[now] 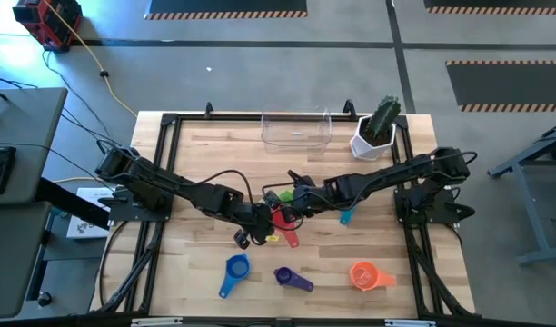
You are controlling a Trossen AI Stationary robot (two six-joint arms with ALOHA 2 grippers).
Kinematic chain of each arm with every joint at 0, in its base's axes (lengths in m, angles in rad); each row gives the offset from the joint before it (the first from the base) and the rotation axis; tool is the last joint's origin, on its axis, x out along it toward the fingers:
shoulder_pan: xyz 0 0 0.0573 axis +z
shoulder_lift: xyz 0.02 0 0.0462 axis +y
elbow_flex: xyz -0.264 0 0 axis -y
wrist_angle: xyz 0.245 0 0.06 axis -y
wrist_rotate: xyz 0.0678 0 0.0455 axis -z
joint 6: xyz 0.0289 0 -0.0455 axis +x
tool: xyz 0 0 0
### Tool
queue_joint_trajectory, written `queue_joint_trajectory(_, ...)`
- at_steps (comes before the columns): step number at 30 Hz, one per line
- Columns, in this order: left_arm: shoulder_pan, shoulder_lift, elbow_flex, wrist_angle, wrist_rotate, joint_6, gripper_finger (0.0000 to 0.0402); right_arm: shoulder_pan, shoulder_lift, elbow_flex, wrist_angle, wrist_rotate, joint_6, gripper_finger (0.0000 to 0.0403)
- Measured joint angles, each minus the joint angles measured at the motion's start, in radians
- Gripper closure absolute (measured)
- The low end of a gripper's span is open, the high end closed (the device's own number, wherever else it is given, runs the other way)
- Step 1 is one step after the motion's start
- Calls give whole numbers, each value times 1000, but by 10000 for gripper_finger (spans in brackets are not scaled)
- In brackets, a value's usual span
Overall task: Nest measuring cups in basket
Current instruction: Stack the red measuring cup on the top of the orange measuring cup
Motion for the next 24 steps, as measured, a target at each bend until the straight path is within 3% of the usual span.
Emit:
queue_joint_trajectory(9,0,0,0,13,-5,-59,346,0,0,0,-34,-7,25,400)
queue_joint_trajectory(18,0,1,-1,13,36,-232,296,1,0,0,-45,-15,19,402)
queue_joint_trajectory(24,-3,3,20,6,-53,-357,281,0,-3,1,-85,-15,19,403)
